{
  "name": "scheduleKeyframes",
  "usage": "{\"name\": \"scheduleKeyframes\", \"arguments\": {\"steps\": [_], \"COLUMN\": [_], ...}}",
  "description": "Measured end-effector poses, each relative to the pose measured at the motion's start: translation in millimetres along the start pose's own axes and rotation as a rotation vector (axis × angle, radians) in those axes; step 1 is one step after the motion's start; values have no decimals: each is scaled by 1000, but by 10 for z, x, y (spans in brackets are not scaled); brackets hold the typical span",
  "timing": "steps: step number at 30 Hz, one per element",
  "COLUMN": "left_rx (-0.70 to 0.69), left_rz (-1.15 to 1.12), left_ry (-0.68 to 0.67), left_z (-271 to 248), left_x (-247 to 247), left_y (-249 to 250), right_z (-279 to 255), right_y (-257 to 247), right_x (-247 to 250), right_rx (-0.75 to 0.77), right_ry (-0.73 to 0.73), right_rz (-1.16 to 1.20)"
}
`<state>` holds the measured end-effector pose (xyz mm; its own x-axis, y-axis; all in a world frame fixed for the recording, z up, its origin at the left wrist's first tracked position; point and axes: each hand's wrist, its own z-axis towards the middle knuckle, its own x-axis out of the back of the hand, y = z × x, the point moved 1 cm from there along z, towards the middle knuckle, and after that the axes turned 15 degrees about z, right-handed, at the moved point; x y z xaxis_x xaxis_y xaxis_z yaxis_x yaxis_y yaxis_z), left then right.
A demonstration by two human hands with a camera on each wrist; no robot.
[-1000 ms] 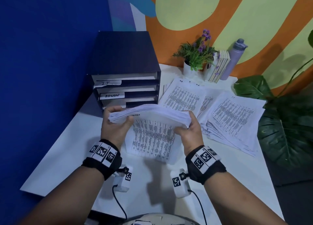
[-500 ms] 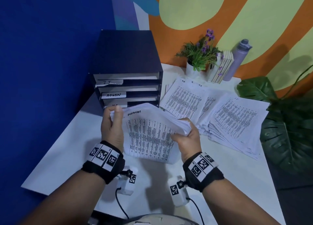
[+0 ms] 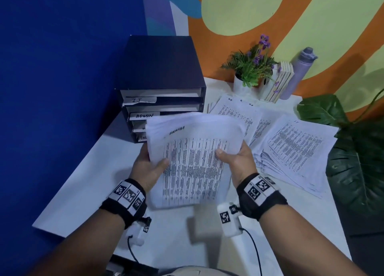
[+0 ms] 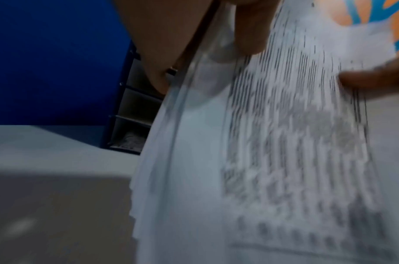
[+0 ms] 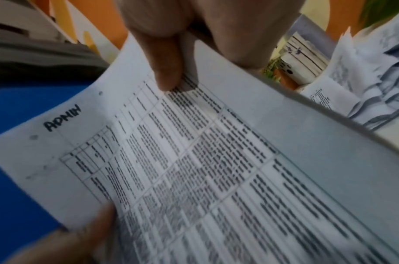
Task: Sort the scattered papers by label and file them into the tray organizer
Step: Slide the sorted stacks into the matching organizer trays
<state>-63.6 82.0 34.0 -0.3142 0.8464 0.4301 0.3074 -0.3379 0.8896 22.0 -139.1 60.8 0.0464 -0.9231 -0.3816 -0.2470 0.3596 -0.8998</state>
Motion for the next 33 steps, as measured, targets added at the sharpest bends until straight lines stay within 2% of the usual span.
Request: {"name": "scheduleKeyframes", "arguments": {"steps": [2, 6, 8, 12, 17, 19, 24, 28, 31, 33], "left_rx": [24, 188, 262, 346, 367, 384, 353, 315, 295, 290], "left_rz": [57, 40, 14, -22, 71, 41, 4, 23, 23, 35], "left_ry": [3, 46, 29, -31, -299, -348, -302, -176, -128, -113], "left_z": [10, 34, 73, 200, 207, 186, 271, 506, 834, 1083], "left_x": [8, 89, 173, 426, 619, 650, 732, 755, 761, 754], "left_y": [-132, -396, -515, -569, -616, -617, -535, -410, -286, -229], "right_z": [118, 255, 299, 508, 900, 991, 1058, 1035, 916, 931], "right_y": [21, 324, 456, 504, 372, 309, 360, 498, 481, 458], "right_x": [-7, -89, -197, -494, -704, -751, -807, -640, -563, -581], "right_rx": [-51, -170, -181, -161, -138, -160, -239, -297, -358, -309], "right_ry": [-39, -97, -98, -54, 28, 21, -47, -86, -141, -130], "right_rz": [-17, -195, -309, -379, -480, -531, -599, -392, -357, -350]}}
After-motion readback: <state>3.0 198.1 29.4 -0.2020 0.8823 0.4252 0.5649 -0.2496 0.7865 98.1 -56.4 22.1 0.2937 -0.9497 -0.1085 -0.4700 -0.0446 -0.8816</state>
